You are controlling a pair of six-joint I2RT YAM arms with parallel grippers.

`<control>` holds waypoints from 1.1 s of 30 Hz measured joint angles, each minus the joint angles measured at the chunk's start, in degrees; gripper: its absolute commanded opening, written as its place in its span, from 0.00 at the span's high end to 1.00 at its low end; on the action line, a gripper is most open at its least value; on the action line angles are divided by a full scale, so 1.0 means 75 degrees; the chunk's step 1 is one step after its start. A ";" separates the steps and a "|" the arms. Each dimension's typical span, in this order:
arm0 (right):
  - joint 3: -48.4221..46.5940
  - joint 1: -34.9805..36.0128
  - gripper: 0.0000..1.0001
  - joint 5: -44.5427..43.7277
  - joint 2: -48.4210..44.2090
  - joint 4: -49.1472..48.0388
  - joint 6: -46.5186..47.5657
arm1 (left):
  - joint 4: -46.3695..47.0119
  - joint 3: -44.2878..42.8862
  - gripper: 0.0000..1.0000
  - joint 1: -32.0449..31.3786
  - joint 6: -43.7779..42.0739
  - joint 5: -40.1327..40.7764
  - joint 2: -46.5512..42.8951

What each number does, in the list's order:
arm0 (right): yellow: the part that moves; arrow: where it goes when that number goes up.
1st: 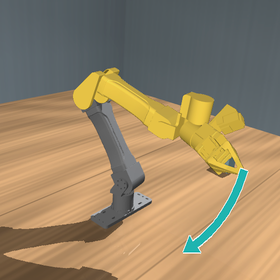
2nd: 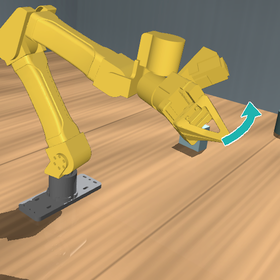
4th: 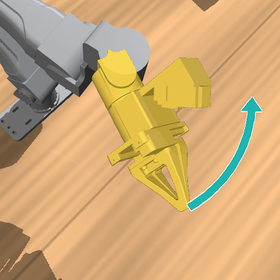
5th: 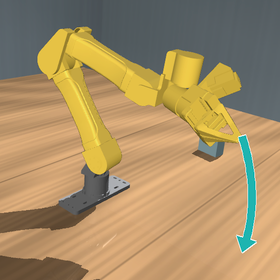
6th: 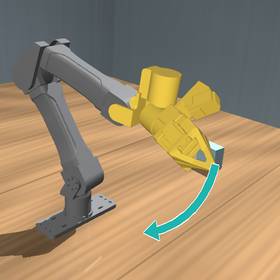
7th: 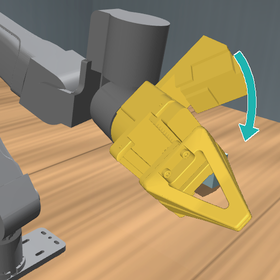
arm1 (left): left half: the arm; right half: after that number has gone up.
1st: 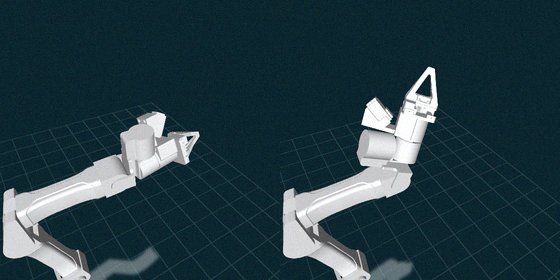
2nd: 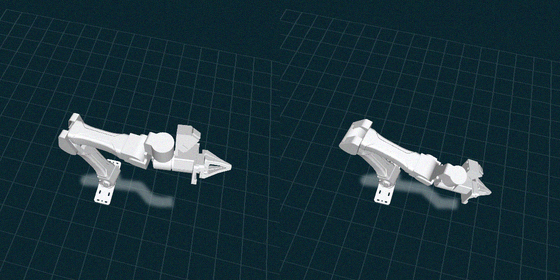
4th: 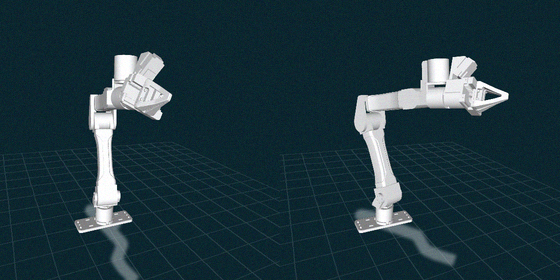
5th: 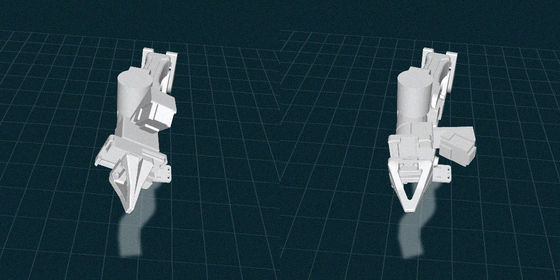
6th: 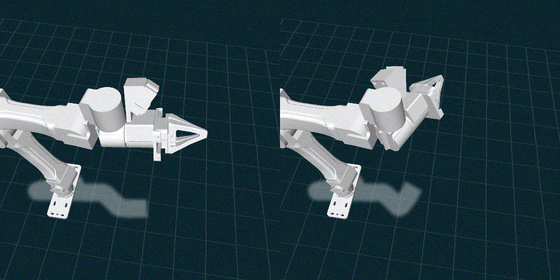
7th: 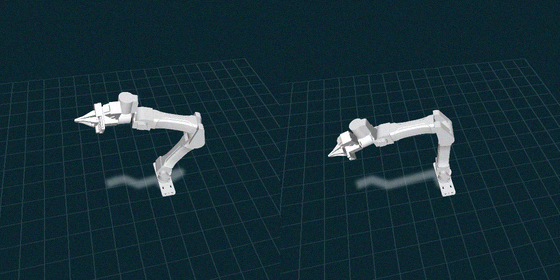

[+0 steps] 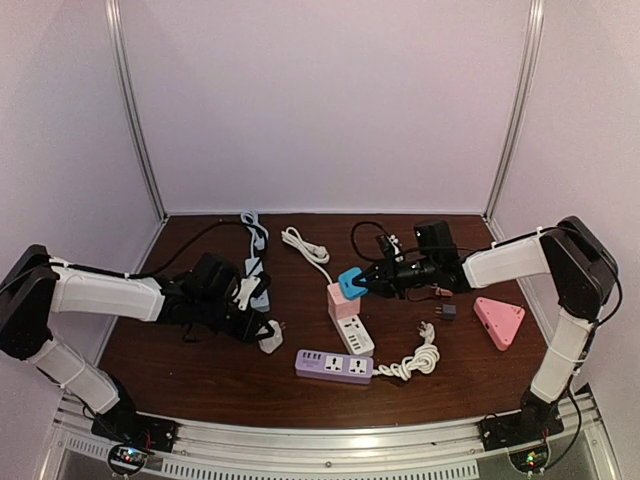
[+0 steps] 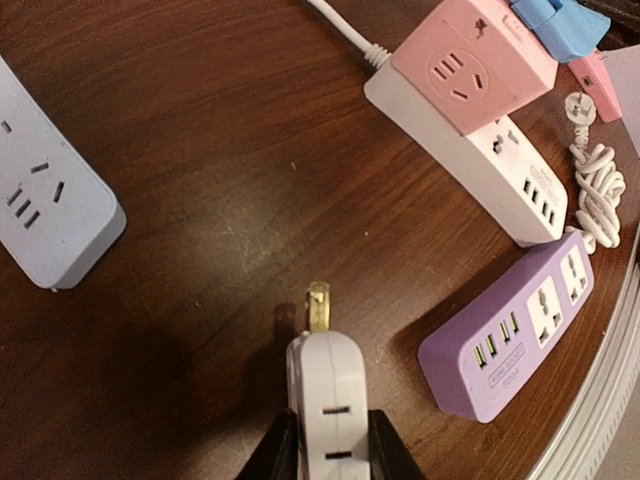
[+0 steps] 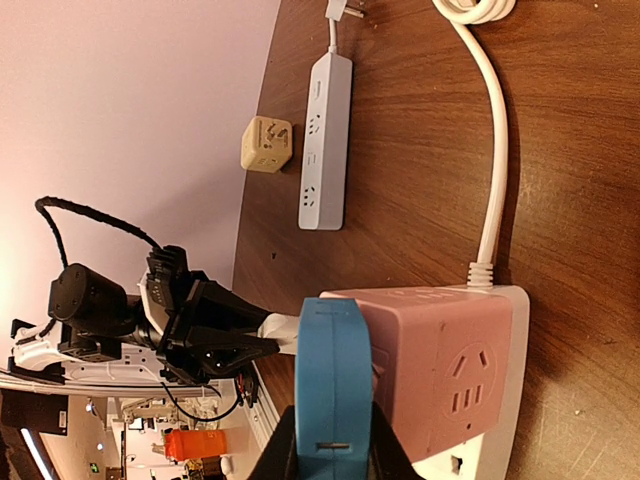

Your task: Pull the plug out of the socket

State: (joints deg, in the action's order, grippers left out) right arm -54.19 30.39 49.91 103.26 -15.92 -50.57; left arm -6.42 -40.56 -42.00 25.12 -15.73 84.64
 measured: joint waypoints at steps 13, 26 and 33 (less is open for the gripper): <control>-0.0099 0.0026 0.87 -0.0020 0.0044 0.0073 0.0006 | 0.0047 0.0210 0.51 0.0000 0.0527 0.0154 -0.0119; -0.0259 0.0093 0.85 -0.0154 0.0026 0.0350 0.0076 | -0.0860 -0.0466 0.44 0.0000 0.0239 0.1198 -0.0495; -0.0280 0.0125 0.78 -0.0309 -0.0052 0.0507 0.0181 | -0.0973 -0.1212 0.44 -0.0009 0.0268 0.1244 -0.0271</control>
State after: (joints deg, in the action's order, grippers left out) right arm -56.29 31.33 47.59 102.87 -12.12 -49.21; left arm -13.72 -49.65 -42.06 27.14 -6.39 82.61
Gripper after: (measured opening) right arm 0.195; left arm 0.559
